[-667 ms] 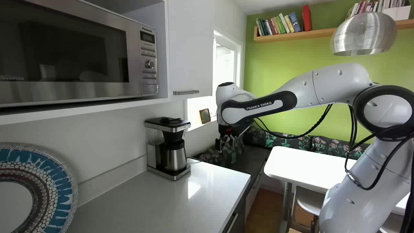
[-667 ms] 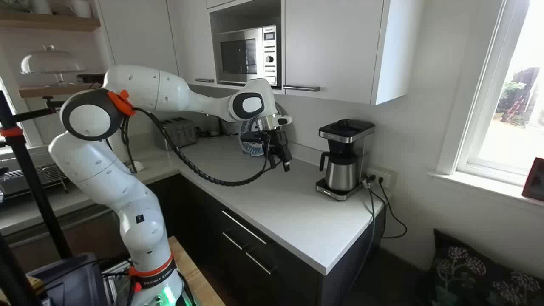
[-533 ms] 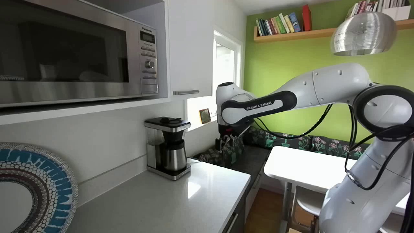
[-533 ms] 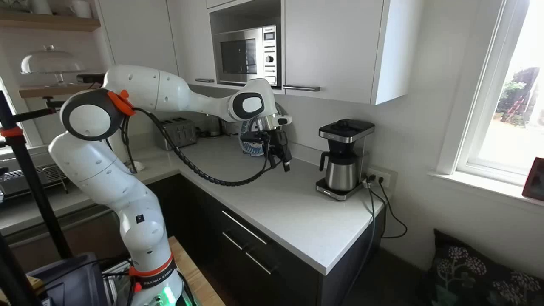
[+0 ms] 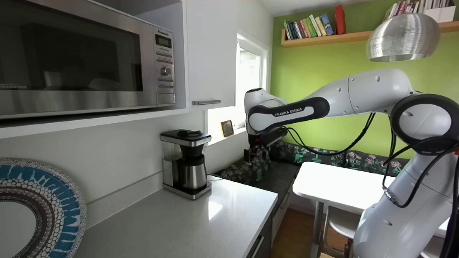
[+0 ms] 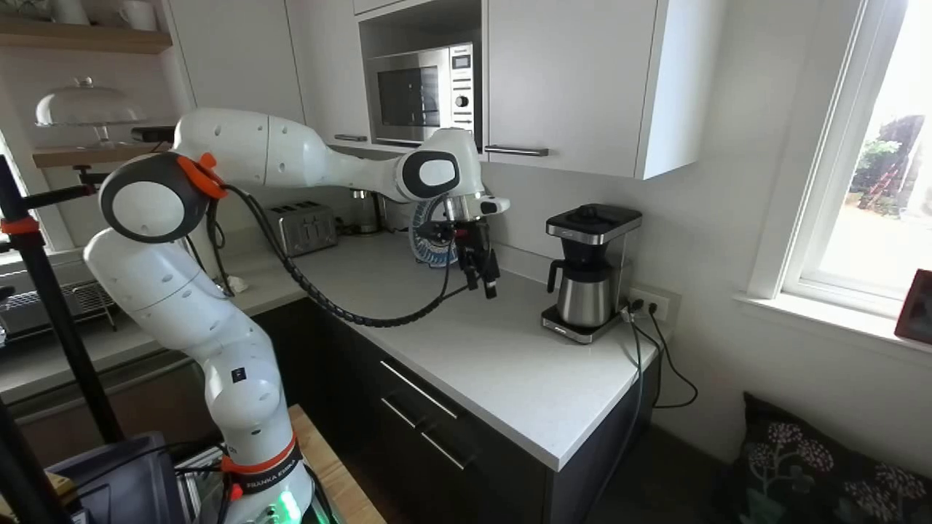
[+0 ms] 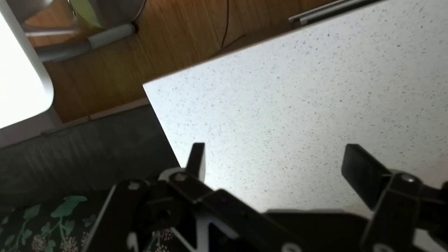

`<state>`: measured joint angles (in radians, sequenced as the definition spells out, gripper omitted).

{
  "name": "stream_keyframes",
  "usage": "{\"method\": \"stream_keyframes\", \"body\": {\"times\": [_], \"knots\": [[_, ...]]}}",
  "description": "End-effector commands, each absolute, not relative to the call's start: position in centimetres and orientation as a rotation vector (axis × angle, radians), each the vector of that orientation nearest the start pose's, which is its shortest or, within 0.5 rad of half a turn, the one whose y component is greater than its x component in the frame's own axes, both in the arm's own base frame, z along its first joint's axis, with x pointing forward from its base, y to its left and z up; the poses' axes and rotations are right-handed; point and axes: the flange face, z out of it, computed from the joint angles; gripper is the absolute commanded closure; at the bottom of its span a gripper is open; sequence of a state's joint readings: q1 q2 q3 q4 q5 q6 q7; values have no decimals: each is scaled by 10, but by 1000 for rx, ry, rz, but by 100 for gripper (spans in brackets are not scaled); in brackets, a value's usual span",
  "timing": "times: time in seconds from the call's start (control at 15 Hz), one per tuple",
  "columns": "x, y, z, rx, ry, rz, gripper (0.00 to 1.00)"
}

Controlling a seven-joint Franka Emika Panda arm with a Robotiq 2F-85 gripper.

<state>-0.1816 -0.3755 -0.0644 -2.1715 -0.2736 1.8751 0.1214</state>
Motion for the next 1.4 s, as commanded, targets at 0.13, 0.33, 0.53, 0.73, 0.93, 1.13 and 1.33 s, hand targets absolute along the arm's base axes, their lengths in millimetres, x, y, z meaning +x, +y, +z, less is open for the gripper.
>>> {"method": "stream_keyframes", "body": {"times": [0.13, 0.33, 0.53, 0.73, 0.93, 1.13, 1.33], "knots": [[397, -149, 635, -3120, 865, -80, 0], [389, -141, 679, -2995, 960, -206, 0], [386, -132, 712, -2894, 1018, -379, 0], [389, -128, 742, -2747, 1113, -540, 0], [391, -128, 748, -2743, 1127, -580, 0], [392, -127, 750, -2737, 1131, -593, 0], [394, -127, 748, -2711, 1128, -573, 0]]}}
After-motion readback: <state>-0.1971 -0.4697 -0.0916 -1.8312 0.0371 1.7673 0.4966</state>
